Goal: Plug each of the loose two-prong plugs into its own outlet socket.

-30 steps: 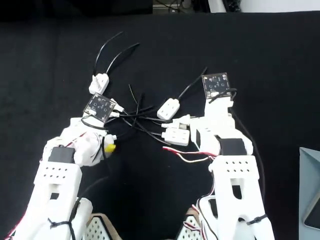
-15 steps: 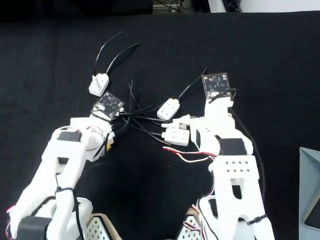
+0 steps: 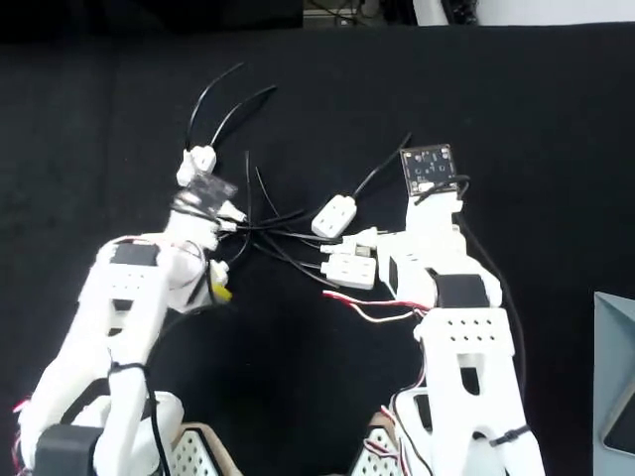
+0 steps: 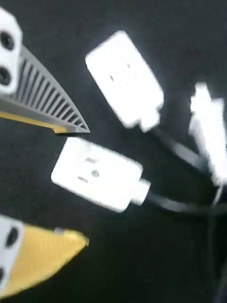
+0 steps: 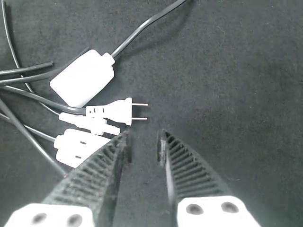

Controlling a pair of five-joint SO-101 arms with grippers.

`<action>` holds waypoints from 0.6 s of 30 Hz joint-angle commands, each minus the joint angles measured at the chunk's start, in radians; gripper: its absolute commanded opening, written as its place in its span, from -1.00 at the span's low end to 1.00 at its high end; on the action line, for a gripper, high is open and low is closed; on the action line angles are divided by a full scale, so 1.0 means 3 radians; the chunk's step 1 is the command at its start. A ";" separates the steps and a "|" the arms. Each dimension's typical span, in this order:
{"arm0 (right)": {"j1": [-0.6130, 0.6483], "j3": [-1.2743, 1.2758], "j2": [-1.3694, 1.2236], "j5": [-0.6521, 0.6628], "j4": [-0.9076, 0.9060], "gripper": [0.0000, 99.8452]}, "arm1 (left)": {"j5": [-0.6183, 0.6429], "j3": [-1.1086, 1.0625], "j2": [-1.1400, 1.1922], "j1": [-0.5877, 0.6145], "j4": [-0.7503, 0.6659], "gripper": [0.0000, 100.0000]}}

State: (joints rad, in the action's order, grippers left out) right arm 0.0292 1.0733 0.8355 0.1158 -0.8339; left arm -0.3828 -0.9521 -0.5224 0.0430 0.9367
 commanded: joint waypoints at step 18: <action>0.0803 -0.1046 -0.0739 0.0793 -0.0936 -0.78 | 0.1299 -0.0340 -0.0230 0.0724 -0.0634 -0.30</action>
State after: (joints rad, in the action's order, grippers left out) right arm 0.2547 0.8631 0.7066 0.3030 -1.1101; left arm -0.0222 -1.0426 -0.5685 0.2256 0.8048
